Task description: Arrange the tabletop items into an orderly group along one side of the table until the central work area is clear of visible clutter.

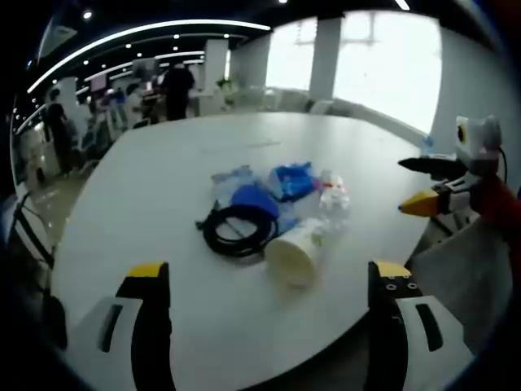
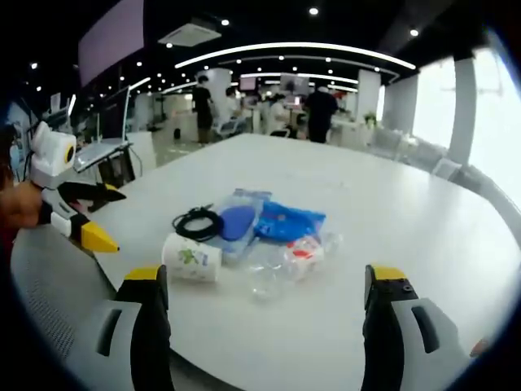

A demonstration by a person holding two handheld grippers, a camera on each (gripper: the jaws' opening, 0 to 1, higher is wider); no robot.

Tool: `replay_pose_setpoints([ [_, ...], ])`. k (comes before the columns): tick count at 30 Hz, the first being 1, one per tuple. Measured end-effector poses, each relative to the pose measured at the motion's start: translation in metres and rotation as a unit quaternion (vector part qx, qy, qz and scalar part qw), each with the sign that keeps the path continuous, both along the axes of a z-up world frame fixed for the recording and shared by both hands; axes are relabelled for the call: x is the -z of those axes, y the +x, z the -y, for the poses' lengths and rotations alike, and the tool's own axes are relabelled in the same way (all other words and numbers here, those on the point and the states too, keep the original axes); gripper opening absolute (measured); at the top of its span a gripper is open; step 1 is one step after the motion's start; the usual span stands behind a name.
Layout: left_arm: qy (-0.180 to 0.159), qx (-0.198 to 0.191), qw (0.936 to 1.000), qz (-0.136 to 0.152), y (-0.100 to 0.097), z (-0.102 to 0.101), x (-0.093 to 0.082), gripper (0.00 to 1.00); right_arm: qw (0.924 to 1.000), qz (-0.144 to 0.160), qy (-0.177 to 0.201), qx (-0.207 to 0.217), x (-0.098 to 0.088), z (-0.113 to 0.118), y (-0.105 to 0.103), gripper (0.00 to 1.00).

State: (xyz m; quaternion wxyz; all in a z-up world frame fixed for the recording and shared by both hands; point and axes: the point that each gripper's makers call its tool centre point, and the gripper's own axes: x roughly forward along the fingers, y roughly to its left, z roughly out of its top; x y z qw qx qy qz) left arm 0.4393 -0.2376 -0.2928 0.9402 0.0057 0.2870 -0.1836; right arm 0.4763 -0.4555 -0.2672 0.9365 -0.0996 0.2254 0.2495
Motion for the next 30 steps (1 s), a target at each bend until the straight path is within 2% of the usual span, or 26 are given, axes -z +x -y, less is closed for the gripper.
replay_pose_setpoints([
  [30, 0.006, 0.003, 1.0000, -0.004, -0.0005, -0.0003, 0.0020, 0.98, 1.0000, -0.004, -0.003, -0.005, 0.0018, -0.0015, -0.0009, 0.99],
])
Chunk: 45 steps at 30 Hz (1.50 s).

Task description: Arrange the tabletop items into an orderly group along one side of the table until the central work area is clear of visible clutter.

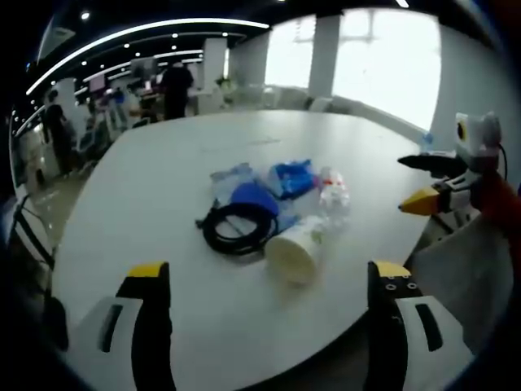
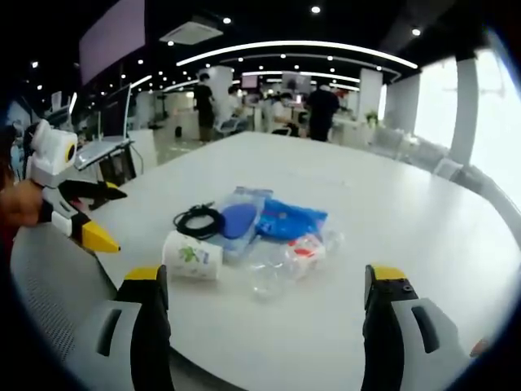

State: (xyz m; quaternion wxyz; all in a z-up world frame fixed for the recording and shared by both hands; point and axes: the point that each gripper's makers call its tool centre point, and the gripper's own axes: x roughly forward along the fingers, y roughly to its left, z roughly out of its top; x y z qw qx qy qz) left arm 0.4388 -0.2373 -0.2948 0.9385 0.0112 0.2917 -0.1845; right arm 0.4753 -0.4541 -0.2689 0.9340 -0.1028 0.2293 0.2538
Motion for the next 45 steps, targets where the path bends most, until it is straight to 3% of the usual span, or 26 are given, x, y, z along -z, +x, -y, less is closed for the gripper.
replay_pose_setpoints([
  [45, 0.004, 0.005, 1.0000, -0.007, -0.0024, 0.0016, 0.0028, 0.95, 1.0000, -0.002, 0.002, -0.001, 0.0008, -0.0001, -0.0011, 0.99],
])
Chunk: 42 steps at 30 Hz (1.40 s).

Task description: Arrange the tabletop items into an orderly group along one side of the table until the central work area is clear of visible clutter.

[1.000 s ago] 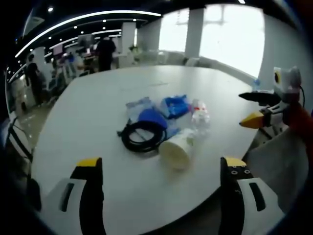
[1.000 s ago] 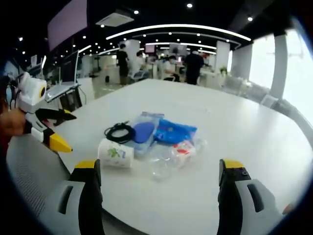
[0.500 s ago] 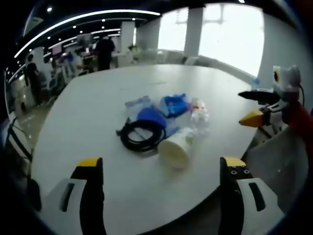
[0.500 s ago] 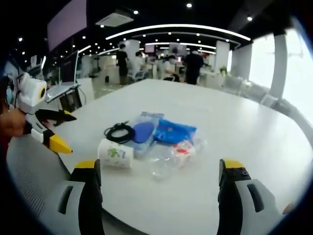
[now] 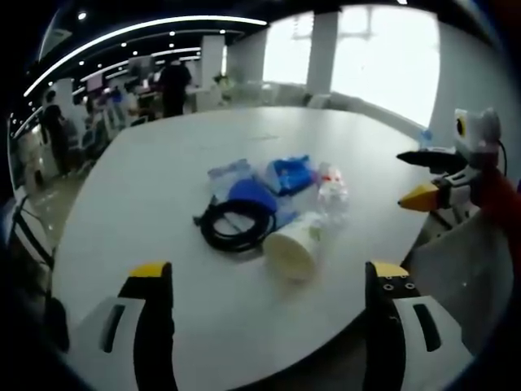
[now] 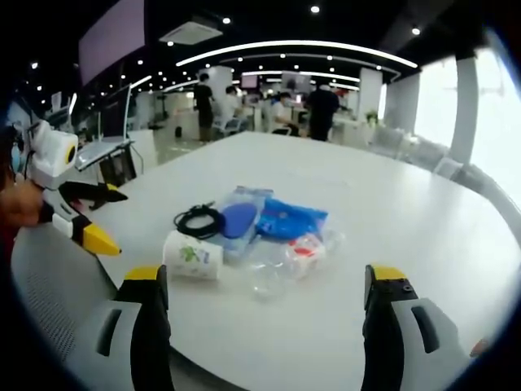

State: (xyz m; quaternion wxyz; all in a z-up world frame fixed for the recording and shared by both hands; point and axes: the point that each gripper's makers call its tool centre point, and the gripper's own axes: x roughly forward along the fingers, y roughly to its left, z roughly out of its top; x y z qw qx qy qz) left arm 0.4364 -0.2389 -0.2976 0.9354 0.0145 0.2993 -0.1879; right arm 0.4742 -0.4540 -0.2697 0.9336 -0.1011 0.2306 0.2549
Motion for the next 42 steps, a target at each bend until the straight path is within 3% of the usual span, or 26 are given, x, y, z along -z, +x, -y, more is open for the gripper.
replay_pose_setpoints([
  [11, -0.002, 0.008, 1.0000, 0.002, 0.003, 0.003, -0.003, 0.95, 1.0000, -0.001, -0.001, -0.001, 0.001, 0.000, 0.000, 0.99],
  [25, -0.003, 0.041, 0.9989, 0.022, 0.026, 0.019, -0.024, 0.94, 0.9999, 0.000, 0.003, -0.011, -0.005, 0.000, -0.003, 0.99],
  [33, -0.002, 0.077, 0.9965, 0.032, 0.040, 0.044, -0.037, 0.93, 0.9999, 0.008, 0.006, -0.007, -0.013, 0.013, -0.005, 0.99],
  [42, -0.010, 0.127, 0.9915, 0.030, 0.059, 0.088, -0.036, 0.91, 0.9999, 0.012, 0.002, 0.004, -0.014, 0.025, -0.015, 0.99],
])
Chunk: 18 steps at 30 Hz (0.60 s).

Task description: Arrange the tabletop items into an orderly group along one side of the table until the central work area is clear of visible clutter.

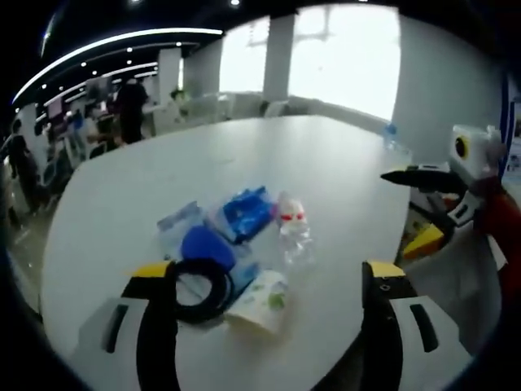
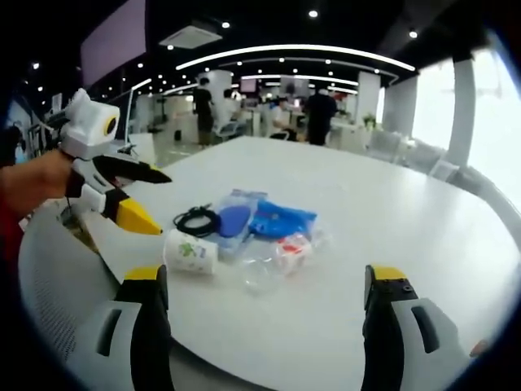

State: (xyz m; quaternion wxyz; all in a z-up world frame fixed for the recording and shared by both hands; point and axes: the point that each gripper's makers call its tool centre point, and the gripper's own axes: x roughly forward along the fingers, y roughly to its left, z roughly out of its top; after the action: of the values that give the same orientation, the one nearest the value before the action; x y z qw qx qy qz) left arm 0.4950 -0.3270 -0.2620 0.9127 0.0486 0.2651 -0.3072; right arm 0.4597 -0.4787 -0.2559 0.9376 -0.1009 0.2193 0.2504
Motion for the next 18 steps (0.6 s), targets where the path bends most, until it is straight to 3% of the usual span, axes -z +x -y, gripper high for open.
replay_pose_setpoints([
  [8, -0.004, 0.042, 0.9990, 0.017, 0.027, 0.042, -0.002, 0.90, 1.0000, 0.002, 0.001, 0.002, 0.000, 0.001, 0.000, 0.99],
  [12, -0.027, 0.056, 0.9980, -0.003, 0.041, 0.063, 0.004, 0.89, 1.0000, 0.004, 0.002, 0.001, -0.001, 0.000, 0.000, 0.99],
  [18, -0.016, 0.062, 0.9976, -0.027, 0.060, 0.082, 0.021, 0.83, 1.0000, 0.005, 0.000, 0.003, 0.000, 0.001, 0.000, 0.99],
])
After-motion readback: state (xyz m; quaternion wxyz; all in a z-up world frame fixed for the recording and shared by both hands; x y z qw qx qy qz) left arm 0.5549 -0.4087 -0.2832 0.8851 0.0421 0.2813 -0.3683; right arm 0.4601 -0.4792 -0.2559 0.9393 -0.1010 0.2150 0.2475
